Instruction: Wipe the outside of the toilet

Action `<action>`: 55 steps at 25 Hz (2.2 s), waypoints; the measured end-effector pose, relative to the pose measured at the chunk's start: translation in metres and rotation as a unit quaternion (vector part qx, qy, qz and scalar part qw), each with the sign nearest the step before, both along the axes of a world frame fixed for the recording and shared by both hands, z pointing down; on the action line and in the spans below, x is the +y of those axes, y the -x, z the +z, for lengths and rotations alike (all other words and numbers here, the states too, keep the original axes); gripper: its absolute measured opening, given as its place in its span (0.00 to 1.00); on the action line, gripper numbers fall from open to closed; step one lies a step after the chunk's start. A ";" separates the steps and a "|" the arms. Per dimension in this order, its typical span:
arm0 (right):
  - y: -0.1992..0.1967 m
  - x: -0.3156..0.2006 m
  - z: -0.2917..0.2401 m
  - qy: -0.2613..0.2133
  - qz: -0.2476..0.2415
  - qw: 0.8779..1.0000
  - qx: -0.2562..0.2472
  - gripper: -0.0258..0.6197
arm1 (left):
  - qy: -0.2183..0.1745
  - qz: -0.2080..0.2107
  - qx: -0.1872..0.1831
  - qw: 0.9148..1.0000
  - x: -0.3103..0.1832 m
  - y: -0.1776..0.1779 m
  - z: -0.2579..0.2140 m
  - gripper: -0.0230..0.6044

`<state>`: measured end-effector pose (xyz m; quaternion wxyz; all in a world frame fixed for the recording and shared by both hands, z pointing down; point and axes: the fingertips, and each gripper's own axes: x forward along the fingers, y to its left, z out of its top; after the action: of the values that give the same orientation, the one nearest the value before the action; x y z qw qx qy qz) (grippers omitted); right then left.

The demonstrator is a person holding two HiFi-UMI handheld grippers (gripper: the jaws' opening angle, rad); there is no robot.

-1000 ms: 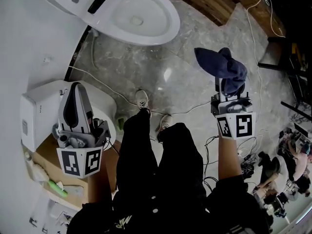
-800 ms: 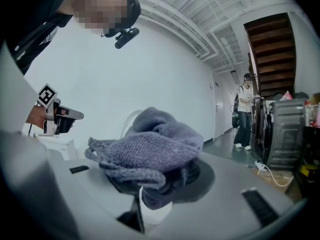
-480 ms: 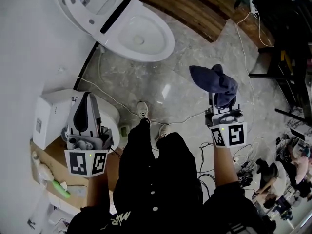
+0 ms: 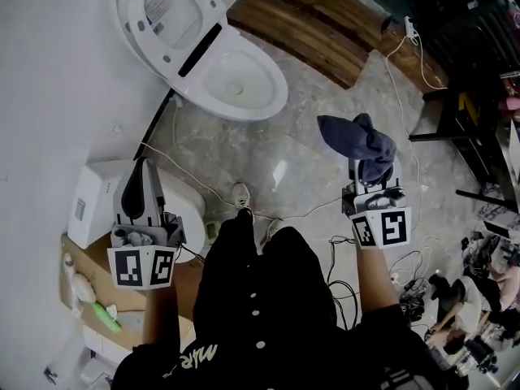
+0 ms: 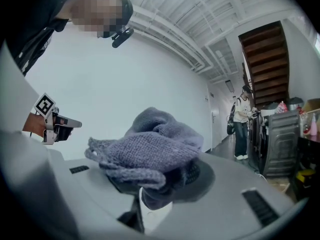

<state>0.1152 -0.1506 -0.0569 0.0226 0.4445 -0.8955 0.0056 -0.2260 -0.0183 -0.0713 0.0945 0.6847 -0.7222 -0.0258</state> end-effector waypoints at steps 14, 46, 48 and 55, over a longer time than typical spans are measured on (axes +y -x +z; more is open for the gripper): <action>-0.031 0.032 -0.058 -0.028 0.040 0.999 -0.006 0.22 | -0.017 -0.008 0.006 1.000 0.025 0.013 -0.041 0.05; -0.009 0.030 -0.109 -0.083 0.065 0.994 -0.004 0.22 | -0.054 -0.011 -0.048 0.997 0.032 0.066 -0.077 0.05; -0.004 0.030 -0.109 -0.083 0.060 0.995 -0.004 0.22 | -0.055 -0.008 -0.048 0.997 0.030 0.066 -0.077 0.05; -0.003 0.018 -0.112 -0.081 0.046 0.996 -0.003 0.22 | -0.055 -0.018 -0.045 0.997 0.028 0.057 -0.080 0.05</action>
<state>0.1178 -0.1322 -0.1685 -0.0162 0.4856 -0.8717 -0.0644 -0.2826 0.0095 -0.1510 0.0237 0.6765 -0.7352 -0.0368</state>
